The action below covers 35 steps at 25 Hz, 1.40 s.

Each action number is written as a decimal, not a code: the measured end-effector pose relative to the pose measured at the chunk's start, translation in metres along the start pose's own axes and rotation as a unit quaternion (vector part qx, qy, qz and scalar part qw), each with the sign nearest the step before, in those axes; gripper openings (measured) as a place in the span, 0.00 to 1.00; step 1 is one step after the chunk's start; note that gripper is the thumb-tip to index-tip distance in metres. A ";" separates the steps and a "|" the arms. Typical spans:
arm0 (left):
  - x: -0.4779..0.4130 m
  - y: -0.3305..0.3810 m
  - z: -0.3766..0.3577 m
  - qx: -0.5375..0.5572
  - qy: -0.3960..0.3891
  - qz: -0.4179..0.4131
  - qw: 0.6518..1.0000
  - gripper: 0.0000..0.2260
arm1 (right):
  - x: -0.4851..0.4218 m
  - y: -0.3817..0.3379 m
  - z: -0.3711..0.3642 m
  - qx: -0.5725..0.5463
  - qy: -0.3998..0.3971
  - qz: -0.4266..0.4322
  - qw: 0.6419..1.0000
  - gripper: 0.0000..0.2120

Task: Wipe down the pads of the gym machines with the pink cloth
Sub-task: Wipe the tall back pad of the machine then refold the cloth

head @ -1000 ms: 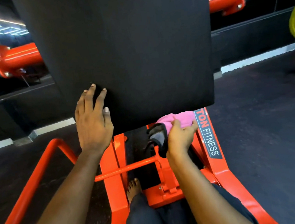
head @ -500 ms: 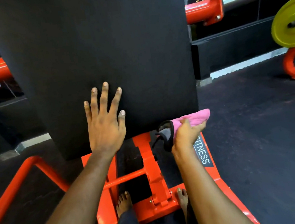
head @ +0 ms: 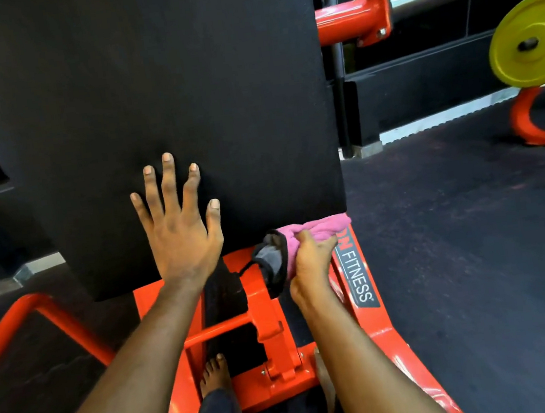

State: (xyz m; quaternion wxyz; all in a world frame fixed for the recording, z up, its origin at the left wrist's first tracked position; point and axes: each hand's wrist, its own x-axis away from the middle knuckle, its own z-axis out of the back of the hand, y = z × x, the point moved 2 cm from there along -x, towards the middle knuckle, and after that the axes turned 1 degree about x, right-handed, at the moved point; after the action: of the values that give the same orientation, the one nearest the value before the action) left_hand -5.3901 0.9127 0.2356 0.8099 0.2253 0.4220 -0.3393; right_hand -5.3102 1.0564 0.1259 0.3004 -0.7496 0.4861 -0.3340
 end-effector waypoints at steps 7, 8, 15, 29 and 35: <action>-0.001 -0.017 0.020 0.045 -0.039 -0.054 0.997 0.27 | -0.001 -0.006 -0.003 -0.028 0.051 0.028 0.998 0.35; -0.001 -0.020 0.023 0.040 -0.052 -0.065 0.996 0.28 | 0.008 0.003 -0.010 -0.011 0.034 0.021 0.999 0.35; -0.007 -0.032 0.031 0.036 -0.103 -0.104 0.989 0.33 | 0.060 0.040 -0.031 0.067 -0.026 0.018 0.997 0.35; -0.009 -0.023 0.045 -0.010 -0.127 -0.095 0.987 0.32 | -0.010 -0.036 0.018 -0.026 0.073 0.111 0.991 0.35; -0.028 0.000 0.049 -0.010 -0.054 -0.094 0.994 0.32 | -0.037 -0.157 0.016 0.270 -0.095 0.249 0.925 0.41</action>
State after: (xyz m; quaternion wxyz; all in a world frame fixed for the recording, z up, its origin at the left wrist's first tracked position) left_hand -5.3752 0.8910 0.2855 0.7982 0.1580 0.4002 -0.4216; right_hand -5.2261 1.1474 0.2299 0.6101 -0.5230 0.5175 -0.2941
